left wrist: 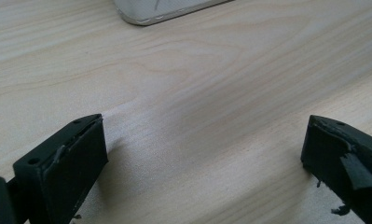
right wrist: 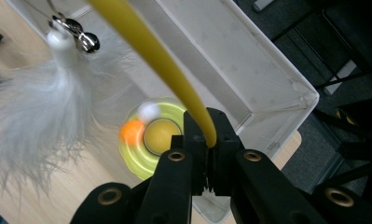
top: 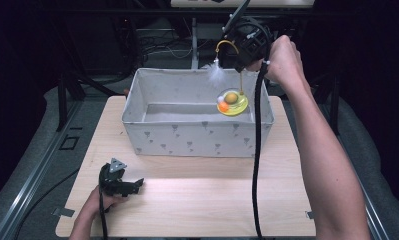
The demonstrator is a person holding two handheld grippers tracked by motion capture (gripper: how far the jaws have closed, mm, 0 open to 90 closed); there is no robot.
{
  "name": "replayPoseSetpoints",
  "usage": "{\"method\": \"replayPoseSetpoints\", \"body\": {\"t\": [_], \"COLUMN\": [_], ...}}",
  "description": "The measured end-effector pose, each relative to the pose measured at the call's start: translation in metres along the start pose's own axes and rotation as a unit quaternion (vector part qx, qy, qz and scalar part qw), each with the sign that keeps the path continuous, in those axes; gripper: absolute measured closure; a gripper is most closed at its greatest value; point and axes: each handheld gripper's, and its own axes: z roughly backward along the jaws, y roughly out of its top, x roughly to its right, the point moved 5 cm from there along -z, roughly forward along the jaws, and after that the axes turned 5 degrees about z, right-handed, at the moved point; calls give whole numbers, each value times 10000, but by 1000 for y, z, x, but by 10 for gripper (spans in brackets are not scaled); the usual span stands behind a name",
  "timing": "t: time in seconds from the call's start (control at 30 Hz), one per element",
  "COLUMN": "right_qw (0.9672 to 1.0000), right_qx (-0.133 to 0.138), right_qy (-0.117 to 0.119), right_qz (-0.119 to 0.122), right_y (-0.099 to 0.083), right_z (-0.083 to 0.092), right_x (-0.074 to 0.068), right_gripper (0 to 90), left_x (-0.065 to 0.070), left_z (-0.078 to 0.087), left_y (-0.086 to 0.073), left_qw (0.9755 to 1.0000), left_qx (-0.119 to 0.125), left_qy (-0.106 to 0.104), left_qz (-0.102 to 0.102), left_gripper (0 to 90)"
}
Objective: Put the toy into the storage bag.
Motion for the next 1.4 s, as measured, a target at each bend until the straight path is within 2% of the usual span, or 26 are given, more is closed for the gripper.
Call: {"method": "replayPoseSetpoints", "body": {"t": [0.37,0.7,1.1,1.3,1.4], "right_qw": [9995,9988,9970,9963,9966], "right_qx": [-33,-122,-232,-290,-289], "right_qy": [-68,-101,-146,-110,-76], "right_qz": [-303,-463,-720,-800,-764], "right_y": [-5,-10,-24,-31,-32], "right_z": [-10,-24,-48,-59,-64], "right_x": [20,29,45,48,47], "right_gripper": [886,885,886,885,885], "left_x": [0,0,0,0,0], "left_z": [0,0,0,0,0], "left_y": [0,0,0,0,0], "left_qw": [10000,10000,10000,10000,10000], "left_qx": [-5,1,-1,-8,-1], "left_qy": [-5,0,-5,-3,-6], "left_qz": [-2,-2,3,-3,2], "left_gripper": [2,2,2,2,2]}}
